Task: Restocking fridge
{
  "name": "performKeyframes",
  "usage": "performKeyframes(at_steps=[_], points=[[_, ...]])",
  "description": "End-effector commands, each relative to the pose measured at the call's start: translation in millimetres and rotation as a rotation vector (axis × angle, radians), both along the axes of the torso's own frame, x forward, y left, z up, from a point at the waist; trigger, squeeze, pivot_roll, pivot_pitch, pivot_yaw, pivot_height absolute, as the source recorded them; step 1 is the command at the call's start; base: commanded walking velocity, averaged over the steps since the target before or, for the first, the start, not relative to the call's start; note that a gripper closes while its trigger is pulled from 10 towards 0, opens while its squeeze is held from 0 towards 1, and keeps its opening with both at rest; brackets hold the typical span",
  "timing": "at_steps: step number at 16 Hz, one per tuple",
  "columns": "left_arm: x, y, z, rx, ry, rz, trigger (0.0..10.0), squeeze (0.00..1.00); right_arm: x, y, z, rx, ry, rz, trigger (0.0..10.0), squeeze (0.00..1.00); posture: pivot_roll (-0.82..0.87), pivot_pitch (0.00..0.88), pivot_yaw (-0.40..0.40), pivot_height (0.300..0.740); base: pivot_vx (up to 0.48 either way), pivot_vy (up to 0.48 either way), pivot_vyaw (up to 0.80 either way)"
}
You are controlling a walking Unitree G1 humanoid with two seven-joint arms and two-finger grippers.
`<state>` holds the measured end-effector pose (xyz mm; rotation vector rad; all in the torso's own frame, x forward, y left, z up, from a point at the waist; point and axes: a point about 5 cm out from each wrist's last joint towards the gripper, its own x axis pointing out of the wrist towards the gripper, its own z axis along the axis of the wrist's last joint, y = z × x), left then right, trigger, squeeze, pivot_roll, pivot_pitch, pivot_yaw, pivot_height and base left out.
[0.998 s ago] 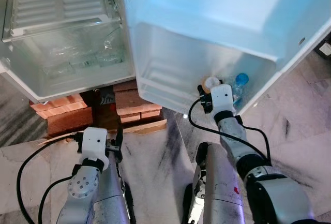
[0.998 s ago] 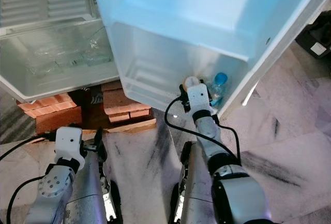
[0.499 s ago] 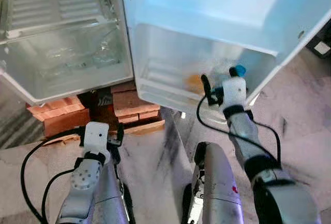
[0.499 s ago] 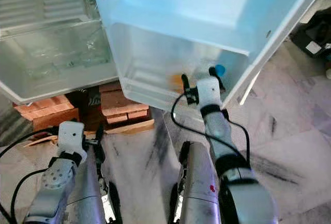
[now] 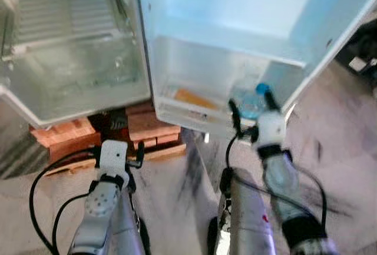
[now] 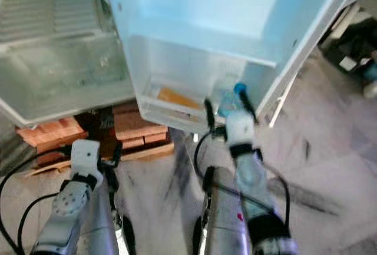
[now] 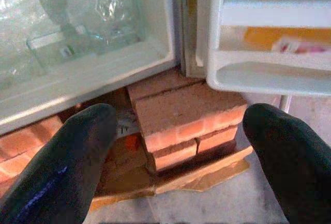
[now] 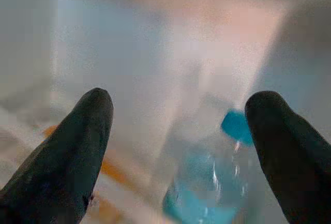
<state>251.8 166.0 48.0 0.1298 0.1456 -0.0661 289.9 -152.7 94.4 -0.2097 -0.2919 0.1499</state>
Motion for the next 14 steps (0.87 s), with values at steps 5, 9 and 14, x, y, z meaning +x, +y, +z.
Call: performKeyframes(at_steps=[5, 9, 14], points=[[4.7, 1.1, -0.9, 0.002, -0.001, -0.005, 10.0, 0.00, -8.5, -3.2, 6.8, 0.076, 0.029, -0.054, 10.0, 1.00, 0.09, 0.061, -0.045, 0.485, 0.000, 0.000, 0.00], [5.6, -0.3, -1.5, 0.002, -0.002, -0.009, 10.0, 0.00, -12.2, -6.8, 1.2, 0.128, 0.086, -0.093, 10.0, 0.00, 0.09, 0.061, -0.042, 0.485, 0.000, 0.000, 0.00], [3.7, 4.6, -1.7, -0.001, -0.005, -0.020, 10.0, 0.00, -21.1, -12.5, -8.4, 0.233, 0.175, -0.163, 10.0, 0.00, 0.08, 0.041, -0.037, 0.485, 0.000, 0.000, 0.00]])
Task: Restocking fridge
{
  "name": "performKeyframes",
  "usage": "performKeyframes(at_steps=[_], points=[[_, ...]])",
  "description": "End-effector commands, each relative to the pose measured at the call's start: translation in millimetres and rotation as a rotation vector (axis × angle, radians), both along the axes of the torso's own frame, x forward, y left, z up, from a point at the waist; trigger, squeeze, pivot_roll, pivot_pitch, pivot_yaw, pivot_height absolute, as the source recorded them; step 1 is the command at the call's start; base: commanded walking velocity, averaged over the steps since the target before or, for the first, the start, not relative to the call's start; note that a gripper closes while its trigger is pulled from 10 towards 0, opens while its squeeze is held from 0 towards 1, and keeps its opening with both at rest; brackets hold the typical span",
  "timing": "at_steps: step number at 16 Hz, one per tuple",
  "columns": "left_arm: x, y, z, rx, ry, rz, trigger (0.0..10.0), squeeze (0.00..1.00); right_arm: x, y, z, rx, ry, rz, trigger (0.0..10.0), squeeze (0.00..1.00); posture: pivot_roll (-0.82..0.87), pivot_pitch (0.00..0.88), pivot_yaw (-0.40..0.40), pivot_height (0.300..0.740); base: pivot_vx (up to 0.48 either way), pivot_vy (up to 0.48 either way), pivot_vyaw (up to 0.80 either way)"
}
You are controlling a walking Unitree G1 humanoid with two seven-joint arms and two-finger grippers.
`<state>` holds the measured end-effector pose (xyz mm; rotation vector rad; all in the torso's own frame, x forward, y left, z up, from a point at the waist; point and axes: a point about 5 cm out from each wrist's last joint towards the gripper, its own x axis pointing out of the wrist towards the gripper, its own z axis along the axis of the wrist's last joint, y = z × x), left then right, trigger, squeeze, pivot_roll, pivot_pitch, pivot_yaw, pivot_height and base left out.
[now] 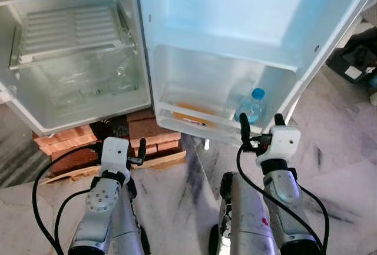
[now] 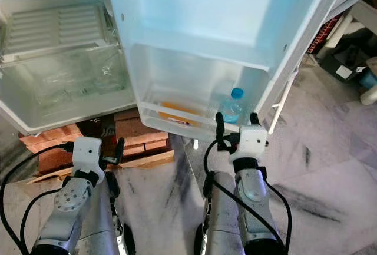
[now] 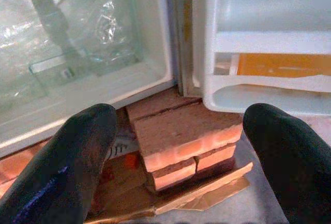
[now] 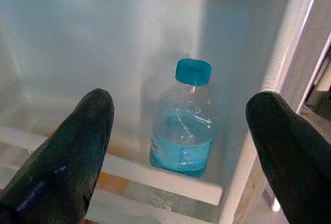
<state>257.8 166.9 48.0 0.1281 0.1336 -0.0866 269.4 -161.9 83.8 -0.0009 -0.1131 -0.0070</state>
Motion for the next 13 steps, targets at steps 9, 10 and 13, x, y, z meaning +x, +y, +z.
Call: performKeyframes(at_steps=[9, 10, 13], points=[[1.3, 1.5, 0.5, 0.006, -0.006, -0.010, 10.0, 0.00, -1.7, -1.6, 8.0, 0.042, 0.007, 0.019, 10.0, 0.00, 0.07, 0.042, -0.032, 0.579, 0.000, 0.000, 0.00], [2.7, 0.2, 1.8, 0.005, -0.010, -0.013, 10.0, 0.00, -2.1, -1.9, 8.6, 0.042, 0.008, 0.018, 10.0, 0.00, 0.07, 0.042, -0.032, 0.594, 0.000, 0.000, 0.00], [3.1, -0.4, 2.8, 0.024, -0.018, -0.033, 10.0, 0.00, -4.1, -3.6, 6.4, 0.043, 0.018, 0.010, 10.0, 0.00, 0.06, 0.042, -0.032, 0.634, 0.000, 0.000, 0.00]])
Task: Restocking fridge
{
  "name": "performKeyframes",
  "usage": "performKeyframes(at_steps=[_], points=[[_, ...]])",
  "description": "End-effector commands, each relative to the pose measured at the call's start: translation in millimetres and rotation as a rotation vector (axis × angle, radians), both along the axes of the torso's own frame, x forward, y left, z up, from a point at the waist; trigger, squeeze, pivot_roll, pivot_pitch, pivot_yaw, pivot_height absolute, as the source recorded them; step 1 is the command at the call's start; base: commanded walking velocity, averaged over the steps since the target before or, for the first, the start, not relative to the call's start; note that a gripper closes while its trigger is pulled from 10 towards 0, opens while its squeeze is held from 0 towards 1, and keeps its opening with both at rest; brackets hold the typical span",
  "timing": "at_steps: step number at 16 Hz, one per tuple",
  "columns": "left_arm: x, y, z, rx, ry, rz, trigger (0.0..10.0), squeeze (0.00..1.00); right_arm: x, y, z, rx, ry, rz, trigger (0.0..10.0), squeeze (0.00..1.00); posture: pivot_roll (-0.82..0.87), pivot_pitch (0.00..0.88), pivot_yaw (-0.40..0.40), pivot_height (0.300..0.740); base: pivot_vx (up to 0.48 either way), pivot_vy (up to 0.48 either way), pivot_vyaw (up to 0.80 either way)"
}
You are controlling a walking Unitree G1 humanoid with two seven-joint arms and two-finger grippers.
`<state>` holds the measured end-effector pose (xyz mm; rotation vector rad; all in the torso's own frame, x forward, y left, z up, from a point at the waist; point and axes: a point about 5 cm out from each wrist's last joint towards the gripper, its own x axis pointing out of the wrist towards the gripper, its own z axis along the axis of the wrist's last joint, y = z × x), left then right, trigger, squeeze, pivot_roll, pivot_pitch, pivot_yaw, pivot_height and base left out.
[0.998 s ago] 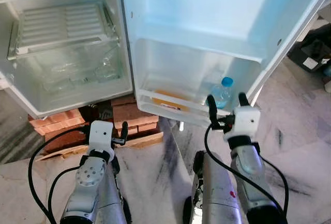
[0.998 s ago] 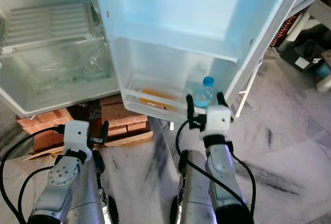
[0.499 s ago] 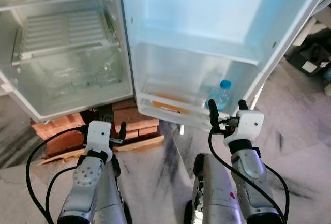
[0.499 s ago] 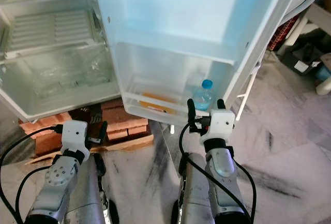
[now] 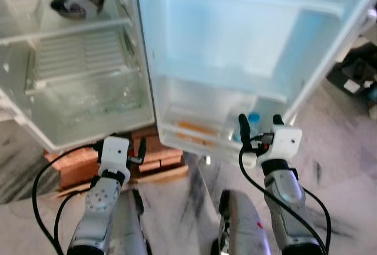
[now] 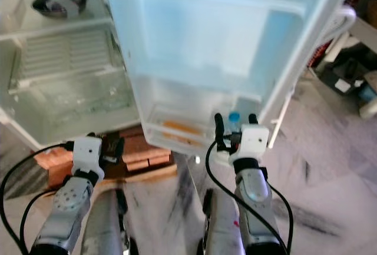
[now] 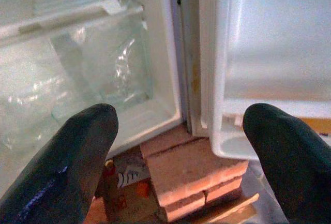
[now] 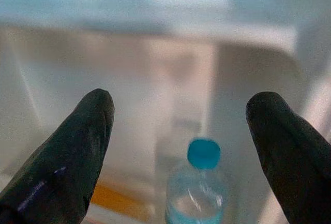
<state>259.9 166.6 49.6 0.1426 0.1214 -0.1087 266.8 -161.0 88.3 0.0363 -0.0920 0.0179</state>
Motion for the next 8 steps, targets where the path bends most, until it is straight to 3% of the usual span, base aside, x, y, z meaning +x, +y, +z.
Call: performKeyframes(at_steps=[1, 8], points=[[0.3, 0.2, 1.1, 0.022, -0.008, -0.017, 10.0, 0.00, -2.7, -5.9, 0.3, 0.015, 0.007, -0.027, 10.0, 0.00, 0.06, 0.043, -0.032, 0.649, 0.000, 0.000, 0.00], [-10.0, 0.9, -4.4, 0.019, 0.034, -0.012, 10.0, 0.00, -22.7, -16.5, -9.7, 0.023, 0.072, -0.052, 10.0, 0.00, 0.05, 0.050, -0.044, 0.727, 0.000, 0.000, 0.00]])
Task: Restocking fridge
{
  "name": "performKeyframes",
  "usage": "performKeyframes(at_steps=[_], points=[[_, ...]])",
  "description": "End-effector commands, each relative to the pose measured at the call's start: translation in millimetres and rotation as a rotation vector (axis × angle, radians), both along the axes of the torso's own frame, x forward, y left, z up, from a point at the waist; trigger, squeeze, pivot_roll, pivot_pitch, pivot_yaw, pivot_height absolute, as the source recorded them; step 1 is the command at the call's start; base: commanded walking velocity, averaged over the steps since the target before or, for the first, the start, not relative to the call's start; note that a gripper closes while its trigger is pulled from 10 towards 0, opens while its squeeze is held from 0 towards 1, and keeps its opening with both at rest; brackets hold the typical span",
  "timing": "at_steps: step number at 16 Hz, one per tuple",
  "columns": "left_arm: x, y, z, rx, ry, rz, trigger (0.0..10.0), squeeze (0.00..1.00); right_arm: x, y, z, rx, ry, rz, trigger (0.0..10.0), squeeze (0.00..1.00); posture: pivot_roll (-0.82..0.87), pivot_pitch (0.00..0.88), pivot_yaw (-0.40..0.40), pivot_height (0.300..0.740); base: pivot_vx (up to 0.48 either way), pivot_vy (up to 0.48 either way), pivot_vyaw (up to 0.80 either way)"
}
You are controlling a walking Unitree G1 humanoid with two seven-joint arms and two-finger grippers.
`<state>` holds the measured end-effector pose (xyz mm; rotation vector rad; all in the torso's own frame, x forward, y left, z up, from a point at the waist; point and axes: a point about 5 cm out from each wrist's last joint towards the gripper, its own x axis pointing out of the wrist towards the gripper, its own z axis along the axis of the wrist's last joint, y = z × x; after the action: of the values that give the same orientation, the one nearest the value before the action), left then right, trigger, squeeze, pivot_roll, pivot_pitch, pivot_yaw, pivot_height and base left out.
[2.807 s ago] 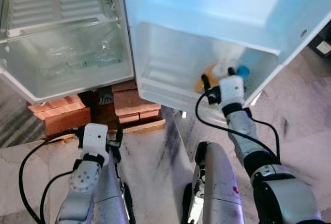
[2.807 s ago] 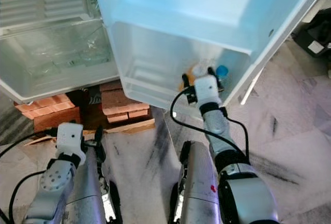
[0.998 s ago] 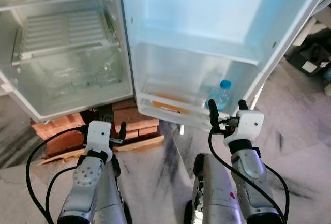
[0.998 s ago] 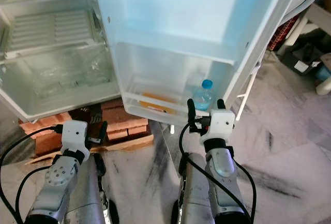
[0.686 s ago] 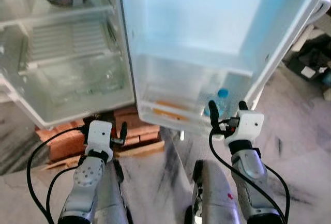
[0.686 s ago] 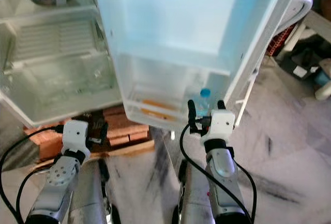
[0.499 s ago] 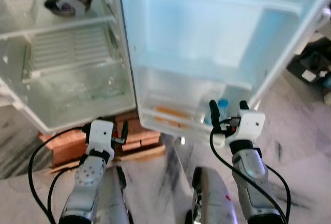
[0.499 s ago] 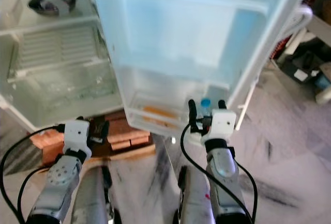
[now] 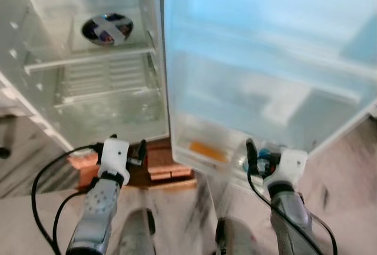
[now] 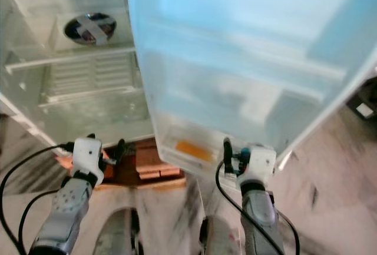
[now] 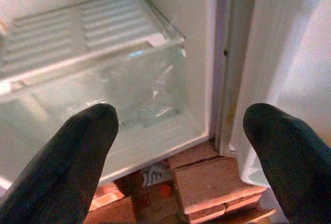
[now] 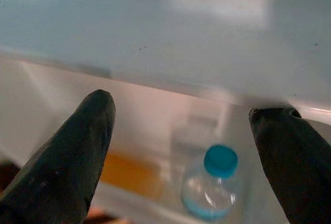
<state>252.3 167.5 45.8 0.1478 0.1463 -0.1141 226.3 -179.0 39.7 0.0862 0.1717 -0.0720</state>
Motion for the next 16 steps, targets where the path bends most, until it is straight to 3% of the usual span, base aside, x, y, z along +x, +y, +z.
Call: performKeyframes(at_steps=[1, 5, 13, 16], points=[[-6.3, 2.5, -2.8, 0.013, 0.021, -0.009, 10.0, 0.00, 13.6, -0.5, 37.8, -0.032, -0.181, 0.028, 10.0, 0.00, 0.05, 0.050, -0.044, 0.737, 0.000, 0.000, 0.00], [-10.2, 9.8, -5.4, 0.013, 0.043, 0.008, 10.0, 0.00, -2.2, -6.5, 28.6, -0.038, -0.125, 0.026, 10.0, 0.00, 0.06, 0.053, -0.046, 0.740, 0.000, 0.000, 0.00], [-5.8, 5.3, -3.6, 0.010, 0.045, -0.007, 10.0, 0.00, 2.4, -1.5, 28.9, -0.028, -0.116, 0.035, 10.0, 0.00, 0.06, 0.046, -0.041, 0.740, 0.000, 0.000, 0.00], [-4.9, 6.3, -3.5, 0.017, 0.046, -0.004, 10.0, 0.00, 5.7, 0.3, 31.1, -0.025, -0.128, 0.039, 10.0, 0.00, 0.06, 0.047, -0.041, 0.740, -0.364, 0.000, 0.00]])
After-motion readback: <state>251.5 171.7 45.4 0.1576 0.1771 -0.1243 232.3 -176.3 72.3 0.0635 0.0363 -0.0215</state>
